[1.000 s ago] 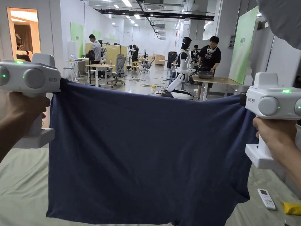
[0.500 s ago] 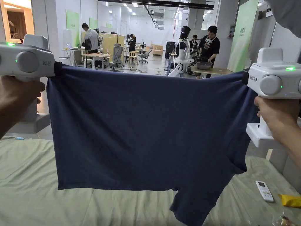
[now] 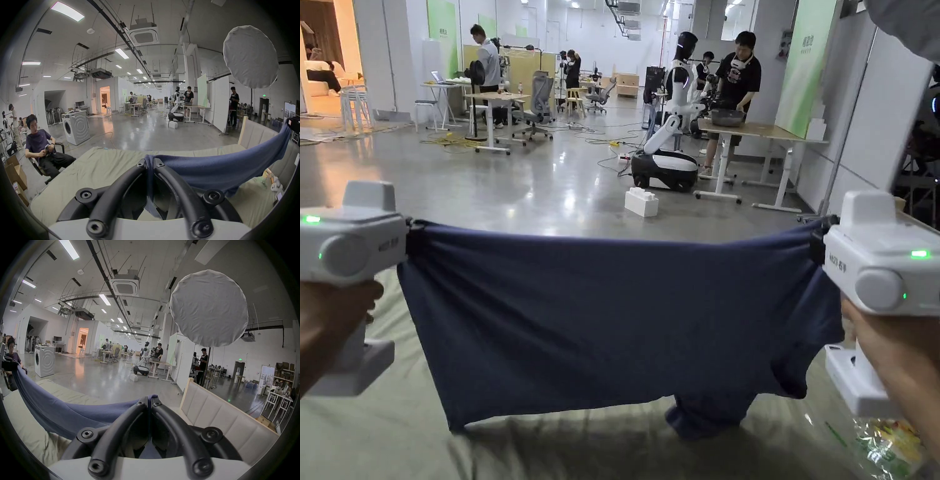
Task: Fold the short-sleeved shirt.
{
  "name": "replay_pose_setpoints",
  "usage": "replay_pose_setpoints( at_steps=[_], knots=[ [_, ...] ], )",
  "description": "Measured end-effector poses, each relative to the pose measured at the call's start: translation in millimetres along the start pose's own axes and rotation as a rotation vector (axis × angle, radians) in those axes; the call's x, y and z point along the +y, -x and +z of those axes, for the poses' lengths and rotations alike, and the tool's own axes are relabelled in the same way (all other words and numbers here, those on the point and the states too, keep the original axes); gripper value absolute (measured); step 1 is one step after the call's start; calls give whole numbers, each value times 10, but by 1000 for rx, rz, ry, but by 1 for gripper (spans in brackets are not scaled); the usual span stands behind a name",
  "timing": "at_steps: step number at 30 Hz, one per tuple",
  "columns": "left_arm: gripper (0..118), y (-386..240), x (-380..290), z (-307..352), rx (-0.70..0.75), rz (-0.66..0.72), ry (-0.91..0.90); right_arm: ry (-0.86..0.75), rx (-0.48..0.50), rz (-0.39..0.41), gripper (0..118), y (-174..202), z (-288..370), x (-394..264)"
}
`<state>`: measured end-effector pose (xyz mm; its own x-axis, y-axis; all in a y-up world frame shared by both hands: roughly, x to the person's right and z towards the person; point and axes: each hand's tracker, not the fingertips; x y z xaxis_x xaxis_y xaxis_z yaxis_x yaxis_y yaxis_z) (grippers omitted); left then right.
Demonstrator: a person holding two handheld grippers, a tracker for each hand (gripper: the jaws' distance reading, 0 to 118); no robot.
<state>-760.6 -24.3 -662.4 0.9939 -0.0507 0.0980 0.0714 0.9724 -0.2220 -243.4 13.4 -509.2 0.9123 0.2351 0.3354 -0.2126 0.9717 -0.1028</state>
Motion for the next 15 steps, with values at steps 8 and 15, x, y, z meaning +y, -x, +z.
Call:
replay_pose_setpoints(
  at_steps=[8, 15],
  knots=[
    [6, 15, -987, 836, -33, 20, 42, 76, 30, 33, 3, -16, 869, -805],
    [6, 67, -1851, 1564, -46, 0, 109, 182, 67, 37, 3, 8, 1679, -1533]
  ],
)
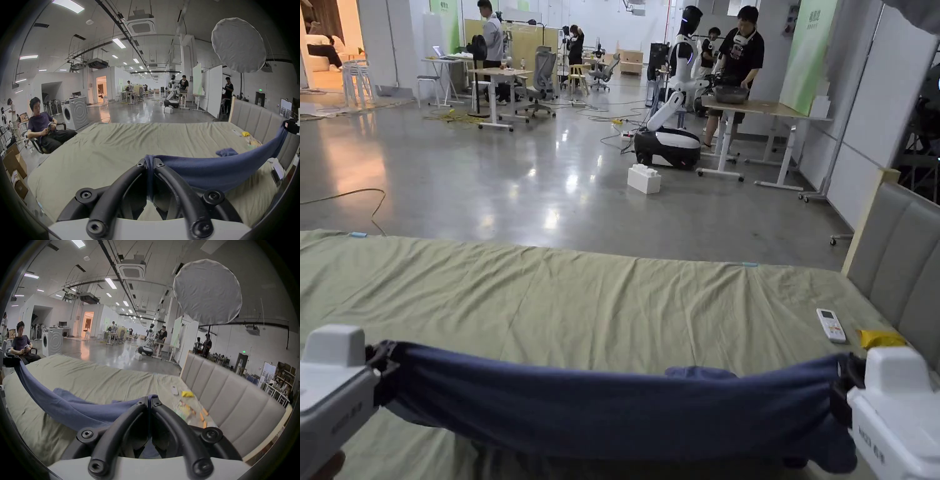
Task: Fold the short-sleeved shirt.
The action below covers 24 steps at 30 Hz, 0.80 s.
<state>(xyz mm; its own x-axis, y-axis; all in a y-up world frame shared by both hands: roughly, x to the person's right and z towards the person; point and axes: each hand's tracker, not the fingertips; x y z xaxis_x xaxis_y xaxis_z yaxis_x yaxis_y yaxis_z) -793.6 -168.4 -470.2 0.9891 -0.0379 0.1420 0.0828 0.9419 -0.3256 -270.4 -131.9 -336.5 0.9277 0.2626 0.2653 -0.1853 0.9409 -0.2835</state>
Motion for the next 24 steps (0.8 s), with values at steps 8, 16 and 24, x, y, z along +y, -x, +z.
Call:
replay_pose_setpoints(
  at_steps=[8, 16, 24],
  knots=[
    [6, 36, -836, 455, -2, -22, 141, 170, 55, -38, 3, 93, 490, -826],
    [6, 120, -1534, 430, -17, -43, 304, 359, 120, 40, 3, 300, 582, -1465],
    [8, 45, -1894, 289, -34, -117, 433, 540, 143, 96, 3, 444, 442, -1910]
  ],
)
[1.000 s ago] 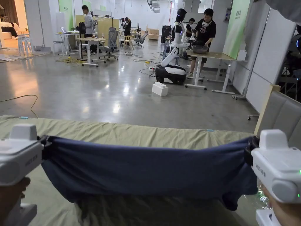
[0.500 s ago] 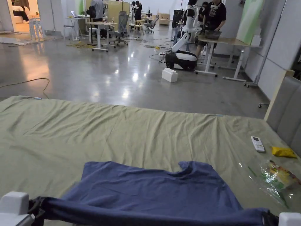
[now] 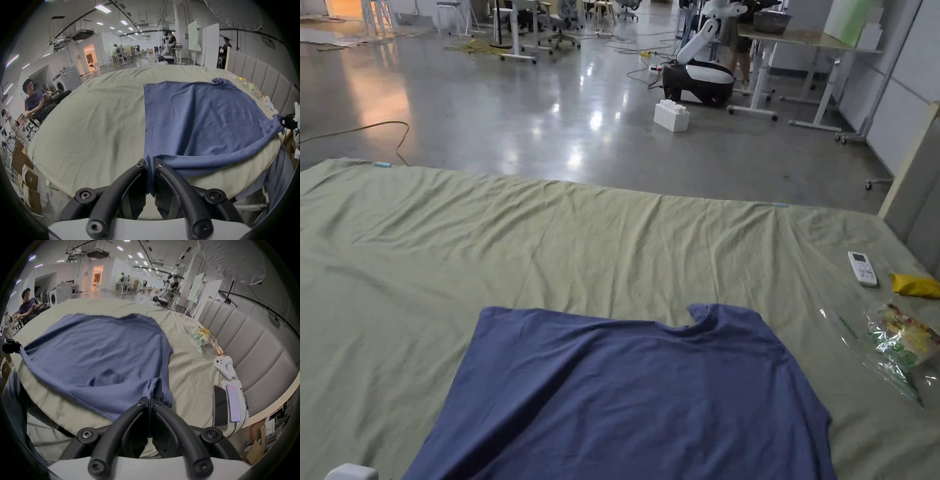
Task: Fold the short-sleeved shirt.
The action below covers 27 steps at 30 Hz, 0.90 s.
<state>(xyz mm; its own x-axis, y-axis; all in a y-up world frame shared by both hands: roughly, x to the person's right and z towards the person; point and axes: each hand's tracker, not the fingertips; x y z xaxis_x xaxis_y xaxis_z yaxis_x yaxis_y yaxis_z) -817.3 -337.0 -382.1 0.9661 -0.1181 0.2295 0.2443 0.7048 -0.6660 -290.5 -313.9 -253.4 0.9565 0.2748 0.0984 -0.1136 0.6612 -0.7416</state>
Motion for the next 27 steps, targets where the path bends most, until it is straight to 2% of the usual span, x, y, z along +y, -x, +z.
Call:
replay_pose_setpoints(
  at_steps=[6, 8, 10, 11, 12, 14, 15, 16, 23, 24, 26, 27],
  knots=[
    [15, -52, -127, -156, -17, -7, 92, 94, 1, -6, 3, 35, -232, -120],
    [26, -49, -154, -159, -26, -10, 124, 108, 5, -7, 4, 37, -242, -124],
    [43, -14, -158, -110, -30, 5, 121, 114, 1, 0, 10, 45, -222, -98],
    [52, 5, -142, -81, -30, 22, 112, 111, 0, 2, 17, 44, -201, -73],
    [61, 28, -101, -44, -27, 50, 94, 97, -5, -2, 39, 25, -176, -33],
    [62, 74, 22, 44, -46, 95, 37, 52, -8, -25, 72, 10, -123, 74],
    [63, 78, 100, 82, -44, 112, -1, 9, -1, -46, 84, 6, -92, 146],
    [64, 71, 188, 114, -40, 123, -41, -41, 6, -68, 87, -8, -33, 248],
    [65, -200, 915, 235, -5, 122, -302, -366, -2, -148, 87, 174, 132, 870],
    [64, -266, 1006, 252, 7, 119, -338, -413, -14, -163, 83, 213, 149, 967],
    [58, -382, 1155, 293, 4, 113, -413, -495, -18, -200, 64, 287, 187, 1119],
    [44, -454, 1233, 326, 5, 111, -447, -529, -34, -210, 42, 332, 212, 1193]
  ],
)
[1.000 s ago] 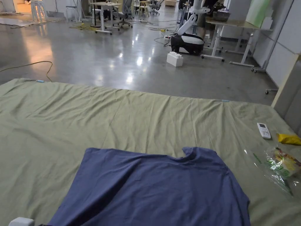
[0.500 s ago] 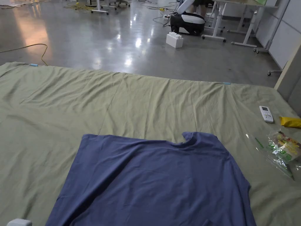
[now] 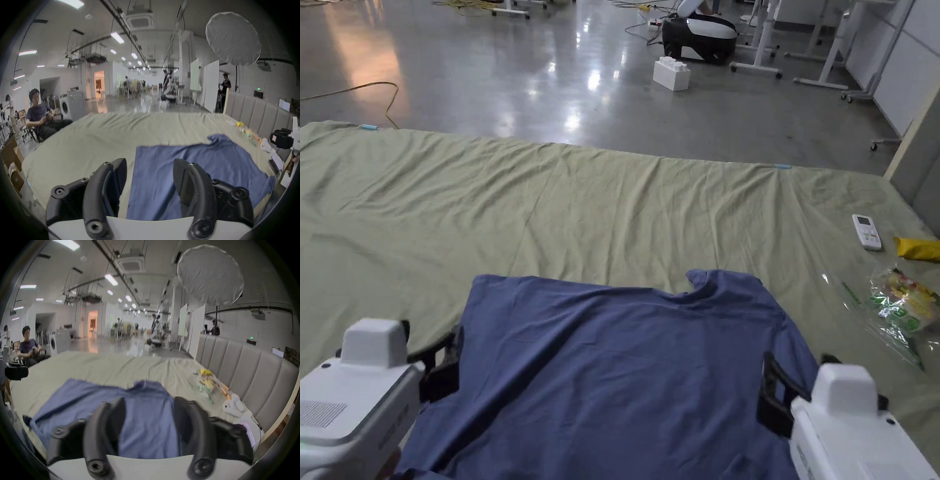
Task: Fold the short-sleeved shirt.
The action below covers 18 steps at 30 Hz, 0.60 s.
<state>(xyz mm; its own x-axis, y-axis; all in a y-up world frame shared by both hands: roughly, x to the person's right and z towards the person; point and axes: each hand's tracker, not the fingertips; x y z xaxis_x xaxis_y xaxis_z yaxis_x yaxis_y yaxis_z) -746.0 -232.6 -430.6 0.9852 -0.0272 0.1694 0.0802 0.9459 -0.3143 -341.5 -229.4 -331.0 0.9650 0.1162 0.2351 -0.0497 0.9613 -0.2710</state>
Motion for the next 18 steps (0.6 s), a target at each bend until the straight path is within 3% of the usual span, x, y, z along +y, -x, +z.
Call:
replay_pose_setpoints(
  at_steps=[2, 5, 7, 9, 12, 18],
  knots=[
    [16, -133, 114, -3, -5, -20, -53, -59, -16, -8, 13, 94, -39, 100],
    [5, -320, 249, 7, 16, -37, -100, -159, -38, -9, 4, 195, -27, 243],
    [5, -385, 299, 25, -17, -23, -122, -156, -25, -48, 2, 231, -35, 282],
    [5, -453, 331, 42, -8, -26, -123, -168, -40, -7, 2, 274, -41, 338],
    [4, -450, 324, 57, -29, -17, -101, -151, -31, -11, 1, 276, -56, 341],
    [4, -144, 131, 13, -36, 14, 65, -105, -23, -37, 1, 215, -82, 261]
  ],
)
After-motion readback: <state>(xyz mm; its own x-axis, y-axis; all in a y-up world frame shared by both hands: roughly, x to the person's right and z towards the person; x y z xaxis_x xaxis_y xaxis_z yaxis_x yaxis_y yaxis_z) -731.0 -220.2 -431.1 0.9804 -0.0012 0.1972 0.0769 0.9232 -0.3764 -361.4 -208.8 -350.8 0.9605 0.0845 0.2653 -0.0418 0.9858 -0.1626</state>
